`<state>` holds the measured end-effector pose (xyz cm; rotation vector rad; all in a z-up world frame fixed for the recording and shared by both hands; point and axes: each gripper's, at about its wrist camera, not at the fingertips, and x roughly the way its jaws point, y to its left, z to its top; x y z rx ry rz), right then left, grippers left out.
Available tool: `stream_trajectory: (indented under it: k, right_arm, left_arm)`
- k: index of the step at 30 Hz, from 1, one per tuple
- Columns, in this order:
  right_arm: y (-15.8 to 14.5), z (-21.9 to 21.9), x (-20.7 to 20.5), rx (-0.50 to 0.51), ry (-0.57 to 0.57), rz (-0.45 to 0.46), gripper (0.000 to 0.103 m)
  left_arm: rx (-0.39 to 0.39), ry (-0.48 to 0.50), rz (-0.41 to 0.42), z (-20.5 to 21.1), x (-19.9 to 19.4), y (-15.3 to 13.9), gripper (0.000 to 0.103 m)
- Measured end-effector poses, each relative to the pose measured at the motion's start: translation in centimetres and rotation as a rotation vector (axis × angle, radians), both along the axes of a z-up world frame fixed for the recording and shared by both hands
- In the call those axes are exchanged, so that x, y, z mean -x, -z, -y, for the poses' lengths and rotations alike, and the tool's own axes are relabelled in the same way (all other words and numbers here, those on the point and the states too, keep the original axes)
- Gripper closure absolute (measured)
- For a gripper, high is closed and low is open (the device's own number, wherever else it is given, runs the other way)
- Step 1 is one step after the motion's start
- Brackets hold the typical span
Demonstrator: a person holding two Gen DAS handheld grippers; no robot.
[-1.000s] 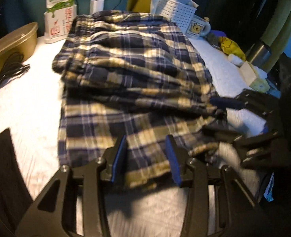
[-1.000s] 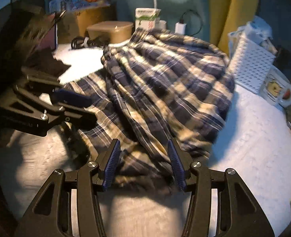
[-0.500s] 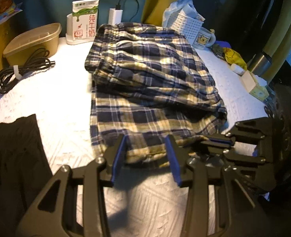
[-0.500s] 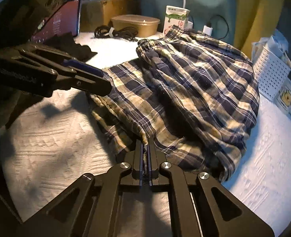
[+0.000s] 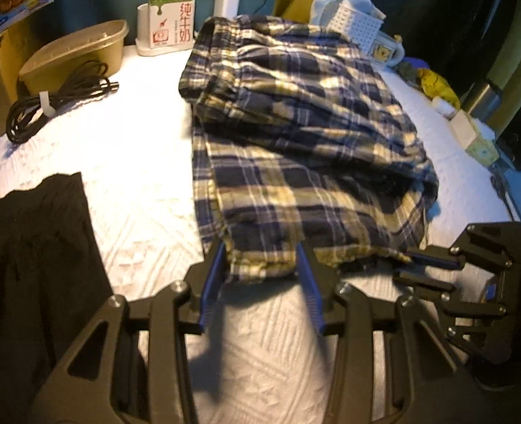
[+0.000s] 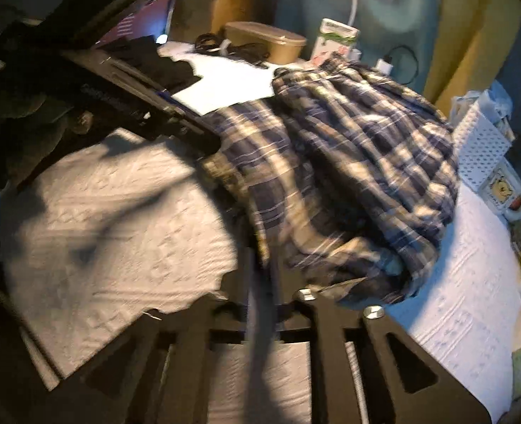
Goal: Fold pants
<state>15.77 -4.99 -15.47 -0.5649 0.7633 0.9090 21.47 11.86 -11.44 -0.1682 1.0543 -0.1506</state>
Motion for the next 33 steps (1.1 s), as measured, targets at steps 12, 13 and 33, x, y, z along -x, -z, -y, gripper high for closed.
stream_trajectory:
  k: [12, 13, 33]
  right_arm:
    - [-5.6, 6.0, -9.1, -0.189, 0.254, -0.037, 0.035]
    - [-5.6, 6.4, -10.6, -0.207, 0.292, -0.049, 0.035]
    - [0.1, 5.6, -27.8, -0.332, 0.486, -0.303, 0.035]
  left_arm:
    - [0.035, -0.044, 0.128, -3.9, -4.8, -5.0, 0.056]
    - [0.036, -0.054, 0.141, -4.3, -5.9, -5.3, 0.054]
    - [0.004, 0.067, 0.028, -4.3, -23.1, -0.5, 0.029]
